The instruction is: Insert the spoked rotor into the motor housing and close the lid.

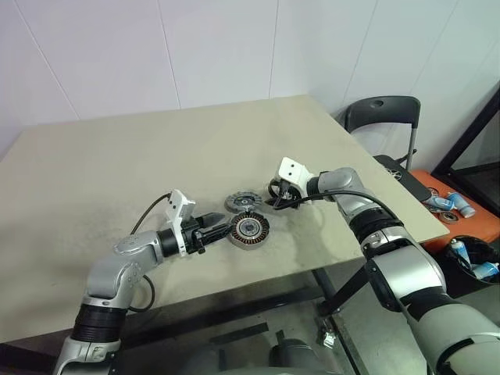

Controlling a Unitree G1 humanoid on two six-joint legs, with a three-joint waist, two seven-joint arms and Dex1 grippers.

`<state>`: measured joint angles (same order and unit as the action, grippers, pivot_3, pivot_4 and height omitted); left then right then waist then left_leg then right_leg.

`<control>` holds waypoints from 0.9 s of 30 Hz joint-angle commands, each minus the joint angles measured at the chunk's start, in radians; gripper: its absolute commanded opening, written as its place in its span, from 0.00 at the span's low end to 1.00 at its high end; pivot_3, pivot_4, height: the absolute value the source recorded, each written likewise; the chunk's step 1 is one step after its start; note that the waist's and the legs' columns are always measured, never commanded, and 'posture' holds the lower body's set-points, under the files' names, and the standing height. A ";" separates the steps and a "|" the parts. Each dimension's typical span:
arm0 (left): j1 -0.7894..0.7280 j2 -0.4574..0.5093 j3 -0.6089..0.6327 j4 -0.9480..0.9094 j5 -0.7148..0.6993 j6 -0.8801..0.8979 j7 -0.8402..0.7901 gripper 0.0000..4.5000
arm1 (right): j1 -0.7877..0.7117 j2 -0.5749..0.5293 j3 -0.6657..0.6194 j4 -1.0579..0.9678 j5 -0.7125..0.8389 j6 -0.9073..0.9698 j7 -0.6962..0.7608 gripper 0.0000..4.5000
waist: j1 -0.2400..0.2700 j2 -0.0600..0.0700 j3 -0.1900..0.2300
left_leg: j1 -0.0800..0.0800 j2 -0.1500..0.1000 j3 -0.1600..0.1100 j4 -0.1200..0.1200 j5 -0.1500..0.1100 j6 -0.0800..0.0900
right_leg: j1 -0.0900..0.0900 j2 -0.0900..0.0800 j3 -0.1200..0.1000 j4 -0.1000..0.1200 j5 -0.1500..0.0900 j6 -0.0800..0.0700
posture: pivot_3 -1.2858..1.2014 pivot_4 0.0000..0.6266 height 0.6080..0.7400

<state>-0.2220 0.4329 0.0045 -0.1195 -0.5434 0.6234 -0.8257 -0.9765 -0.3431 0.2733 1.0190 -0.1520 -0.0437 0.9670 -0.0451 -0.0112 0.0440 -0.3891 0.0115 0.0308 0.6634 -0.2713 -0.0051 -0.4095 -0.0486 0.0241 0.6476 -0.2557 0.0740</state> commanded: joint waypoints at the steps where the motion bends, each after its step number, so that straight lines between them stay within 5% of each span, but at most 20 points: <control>1: -0.018 0.009 0.000 -0.015 -0.001 -0.006 -0.004 0.60 | -0.024 -0.015 -0.019 0.007 -0.003 -0.022 -0.015 0.66 | 0.000 0.000 0.000 | 0.000 0.000 0.000 0.000 0.000 0.000 | 0.000 0.000 0.000 0.000 0.000 0.000 | 0.52 0.00 1.00; 19: -0.001 0.002 -0.001 -0.025 0.005 -0.007 0.010 0.60 | 0.009 -0.032 -0.004 0.027 -0.051 -0.032 0.004 0.66 | 0.000 0.000 0.000 | 0.000 0.000 0.000 0.000 0.000 0.000 | 0.000 0.000 0.000 0.000 0.000 0.000 | 0.52 0.00 1.00; 24: -0.001 -0.002 -0.002 -0.030 0.007 -0.007 0.016 0.60 | 0.006 -0.028 -0.005 0.044 -0.063 -0.036 -0.019 0.40 | 0.001 0.000 0.000 | 0.000 0.000 0.000 0.000 0.000 0.000 | 0.000 0.000 0.000 0.000 0.001 0.000 | 0.52 0.00 1.00; 27: -0.003 -0.002 -0.002 -0.031 0.006 -0.007 0.021 0.60 | 0.005 -0.024 -0.005 0.049 -0.070 -0.045 -0.033 0.40 | 0.001 0.000 0.000 | 0.000 0.000 0.000 0.000 0.000 0.000 | 0.000 0.000 0.000 0.000 0.001 0.000 | 0.52 0.00 1.00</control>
<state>-0.2108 0.4308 -0.0019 -0.1198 -0.5342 0.6274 -0.8039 -0.9551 -0.3643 0.2718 1.0624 -0.2146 -0.0777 0.9488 -0.0444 -0.0111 0.0440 -0.3889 0.0114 0.0309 0.6636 -0.2713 -0.0051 -0.4090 -0.0484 0.0241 0.6476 -0.2551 0.0743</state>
